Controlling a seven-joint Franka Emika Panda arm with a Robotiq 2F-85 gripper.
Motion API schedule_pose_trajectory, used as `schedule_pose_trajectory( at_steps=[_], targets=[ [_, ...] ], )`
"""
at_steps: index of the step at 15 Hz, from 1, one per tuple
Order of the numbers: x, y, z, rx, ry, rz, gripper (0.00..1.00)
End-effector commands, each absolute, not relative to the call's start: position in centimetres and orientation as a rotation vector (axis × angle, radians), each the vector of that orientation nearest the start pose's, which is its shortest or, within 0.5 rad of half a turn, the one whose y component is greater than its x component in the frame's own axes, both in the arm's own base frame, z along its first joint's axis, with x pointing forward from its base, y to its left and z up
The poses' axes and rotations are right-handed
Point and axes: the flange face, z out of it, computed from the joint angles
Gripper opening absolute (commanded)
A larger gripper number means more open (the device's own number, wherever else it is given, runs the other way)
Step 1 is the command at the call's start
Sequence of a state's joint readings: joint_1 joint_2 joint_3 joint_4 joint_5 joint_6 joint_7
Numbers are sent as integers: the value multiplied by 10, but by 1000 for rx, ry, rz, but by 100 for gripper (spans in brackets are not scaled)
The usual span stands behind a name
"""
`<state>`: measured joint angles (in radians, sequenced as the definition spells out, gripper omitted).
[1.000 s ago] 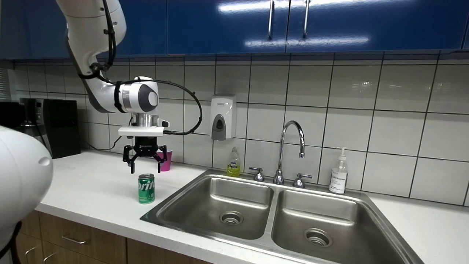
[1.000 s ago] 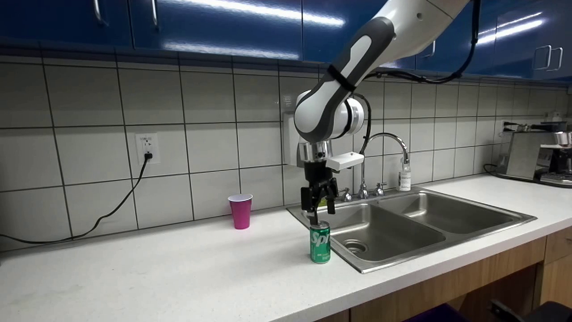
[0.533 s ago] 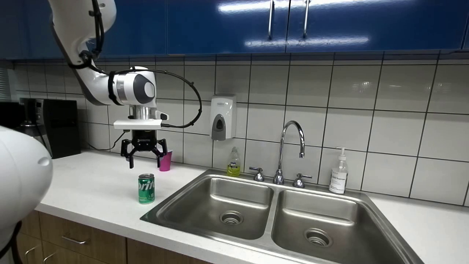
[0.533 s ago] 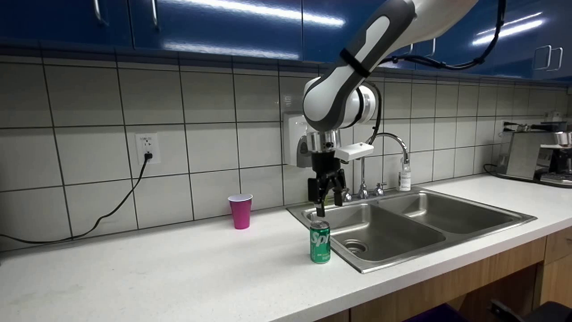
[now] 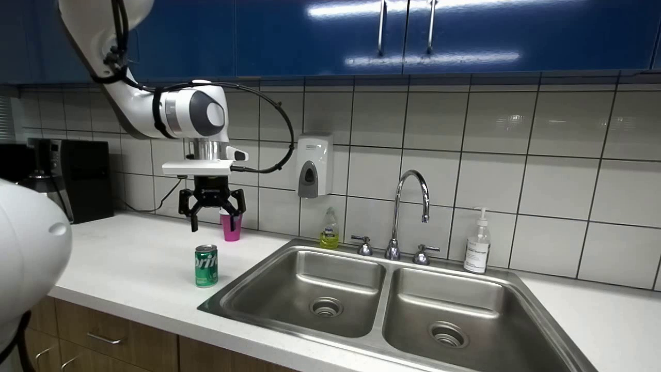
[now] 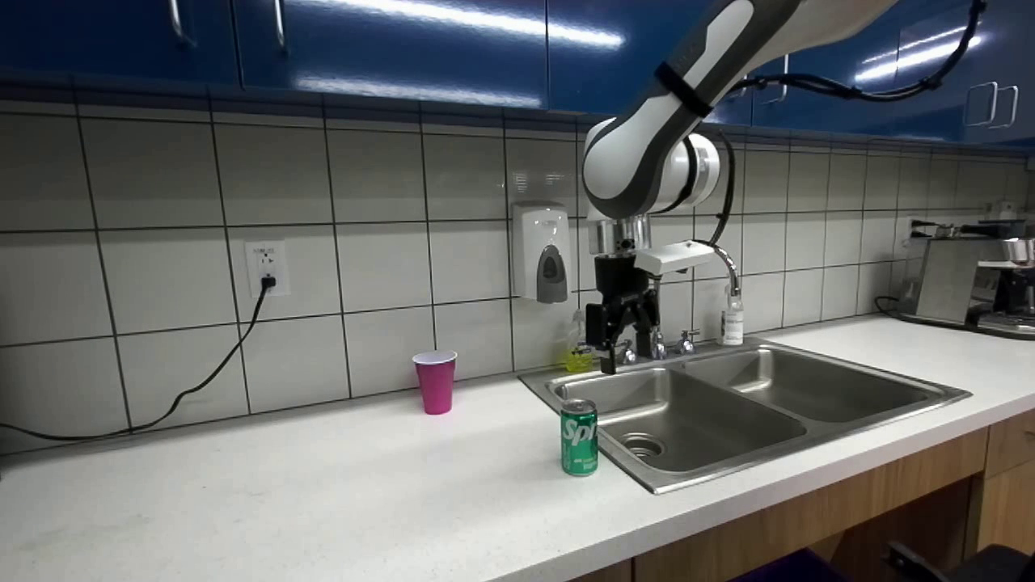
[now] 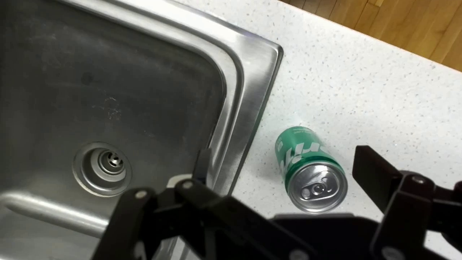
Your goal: Pick up the can from the sink and put it on the counter
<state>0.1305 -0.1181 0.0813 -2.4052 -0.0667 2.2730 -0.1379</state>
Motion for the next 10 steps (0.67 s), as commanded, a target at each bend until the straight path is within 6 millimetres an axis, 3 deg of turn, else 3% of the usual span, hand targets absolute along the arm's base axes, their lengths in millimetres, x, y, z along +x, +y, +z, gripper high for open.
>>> schedule_pose_trajectory(
  at_steps=[1, 10],
  targets=[
    [445, 75, 372, -3170, -467, 2, 100],
    [417, 21, 385, -3195, -191, -38, 100]
  ],
)
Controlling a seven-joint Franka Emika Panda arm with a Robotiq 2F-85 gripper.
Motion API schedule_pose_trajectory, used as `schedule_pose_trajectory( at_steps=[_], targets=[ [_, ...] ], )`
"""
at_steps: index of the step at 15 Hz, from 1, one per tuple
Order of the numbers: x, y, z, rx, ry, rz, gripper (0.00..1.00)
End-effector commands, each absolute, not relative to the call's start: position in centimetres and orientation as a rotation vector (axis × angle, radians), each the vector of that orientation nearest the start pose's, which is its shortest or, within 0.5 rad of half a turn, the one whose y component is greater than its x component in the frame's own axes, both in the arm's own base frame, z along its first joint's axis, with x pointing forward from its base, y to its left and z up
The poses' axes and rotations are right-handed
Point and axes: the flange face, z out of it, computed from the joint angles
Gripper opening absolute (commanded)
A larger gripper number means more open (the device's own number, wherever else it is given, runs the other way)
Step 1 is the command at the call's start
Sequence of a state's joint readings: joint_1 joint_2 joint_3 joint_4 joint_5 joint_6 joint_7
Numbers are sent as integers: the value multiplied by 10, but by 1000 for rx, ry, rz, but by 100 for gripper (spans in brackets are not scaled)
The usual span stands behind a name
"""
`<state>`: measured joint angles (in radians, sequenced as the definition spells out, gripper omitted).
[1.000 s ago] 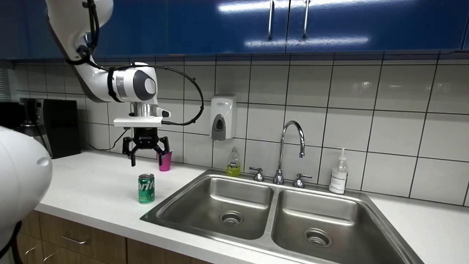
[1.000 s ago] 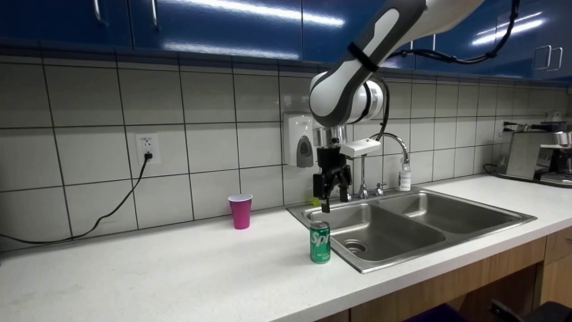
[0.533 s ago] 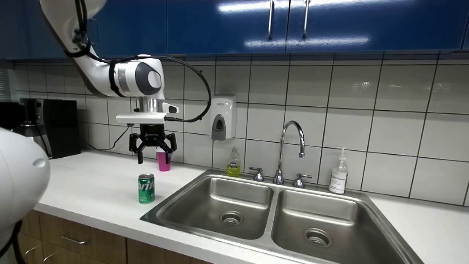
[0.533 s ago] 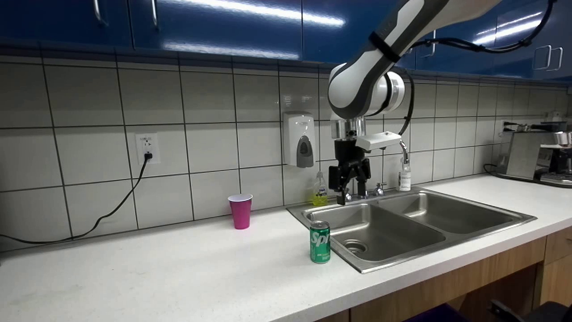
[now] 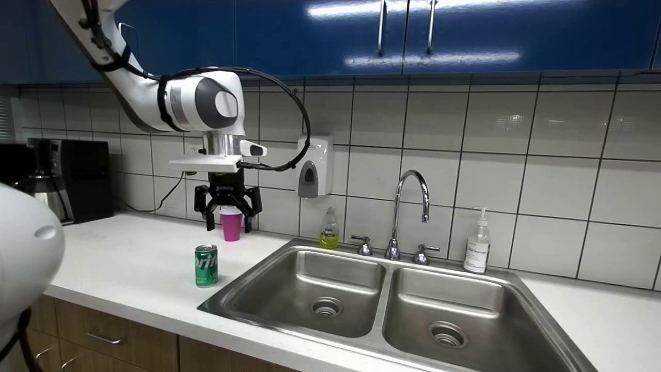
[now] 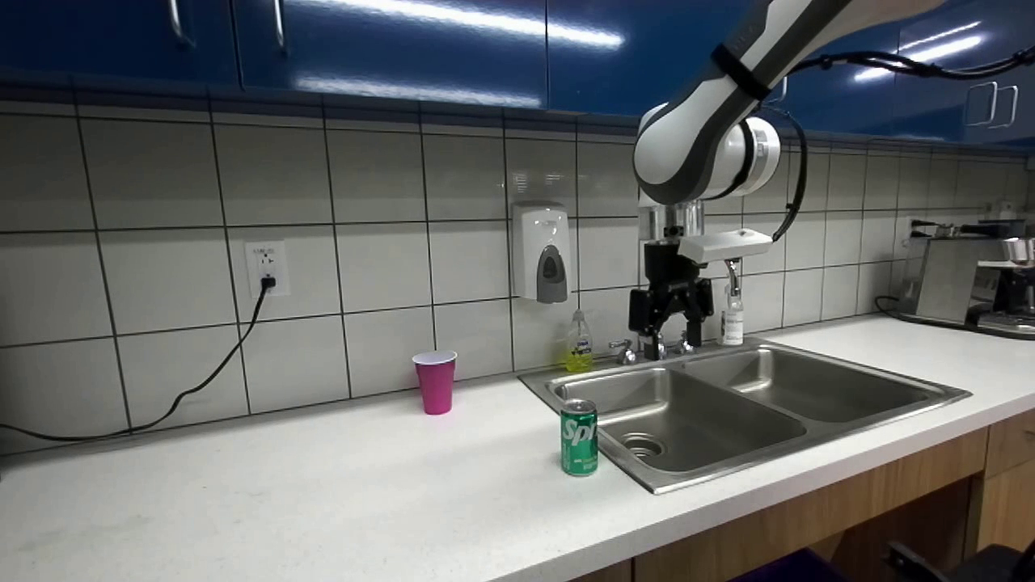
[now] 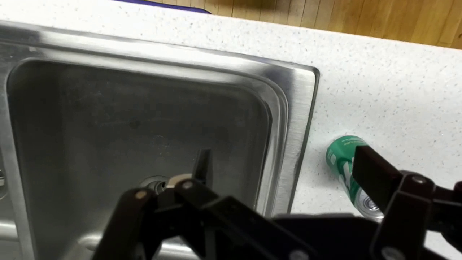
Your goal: Pick up the can from the sink and put it on the counter
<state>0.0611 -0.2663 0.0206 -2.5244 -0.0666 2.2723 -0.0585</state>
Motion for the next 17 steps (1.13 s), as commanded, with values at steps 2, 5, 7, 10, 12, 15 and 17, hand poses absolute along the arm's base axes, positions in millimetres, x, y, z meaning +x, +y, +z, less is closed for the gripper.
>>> schedule_pose_trajectory(
  at_steps=[2, 5, 7, 10, 12, 15, 17],
  targets=[
    [411, 12, 387, -3196, -147, -49, 100],
    [401, -1, 391, -3193, -88, -62, 100],
    [395, -10, 393, -3193, -56, -60, 100],
    [404, -11, 387, -3184, -88, -58, 100],
    [401, -14, 388, -3183, -77, -60, 100],
    [401, -14, 388, -3183, -77, -61, 100],
    [401, -14, 388, -3183, -77, -61, 100]
  ],
)
